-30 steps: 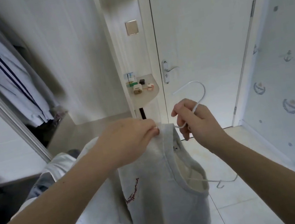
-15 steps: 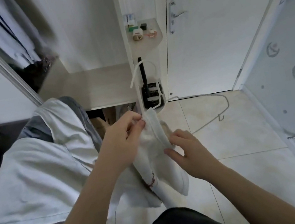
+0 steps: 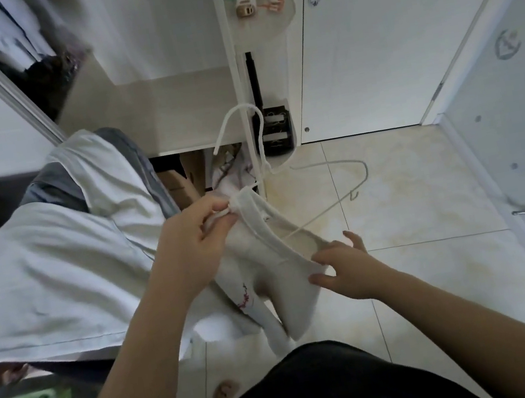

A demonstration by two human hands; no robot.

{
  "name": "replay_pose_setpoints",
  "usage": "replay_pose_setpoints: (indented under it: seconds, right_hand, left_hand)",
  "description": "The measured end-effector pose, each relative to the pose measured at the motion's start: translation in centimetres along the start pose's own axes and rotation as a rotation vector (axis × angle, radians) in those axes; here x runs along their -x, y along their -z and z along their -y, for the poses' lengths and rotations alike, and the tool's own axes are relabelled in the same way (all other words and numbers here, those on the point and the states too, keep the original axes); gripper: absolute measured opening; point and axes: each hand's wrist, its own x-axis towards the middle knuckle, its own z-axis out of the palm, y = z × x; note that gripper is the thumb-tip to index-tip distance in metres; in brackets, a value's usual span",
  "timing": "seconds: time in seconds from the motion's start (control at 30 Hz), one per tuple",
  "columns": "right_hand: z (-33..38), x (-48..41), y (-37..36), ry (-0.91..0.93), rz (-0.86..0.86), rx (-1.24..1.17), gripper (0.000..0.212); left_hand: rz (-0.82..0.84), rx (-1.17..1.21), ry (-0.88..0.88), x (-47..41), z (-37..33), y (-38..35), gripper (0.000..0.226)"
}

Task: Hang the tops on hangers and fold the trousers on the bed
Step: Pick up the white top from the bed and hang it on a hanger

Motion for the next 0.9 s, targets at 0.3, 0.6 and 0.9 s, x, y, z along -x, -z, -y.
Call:
replay_pose_setpoints:
  seconds: [0.3, 0.6, 0.9]
  right_hand:
    - [-3.3, 0.5, 1.1, 0.015, -0.254, 0.234, 0.01]
    - [-2.1, 0.5, 6.7, 0.014, -0.381, 0.258, 0.015]
    - [6.6, -0.4, 10.3, 0.241, -0.185, -0.235, 0.019]
  left_hand:
    - [0.11, -0.027, 0.159, 2.1, 2.7, 2.8, 0.049]
    - [0.255, -0.198, 0.256, 2.5, 4.5, 2.9, 0.019]
    - [0.224, -0.273, -0.03, 1.3, 0.0, -2.1, 0.036]
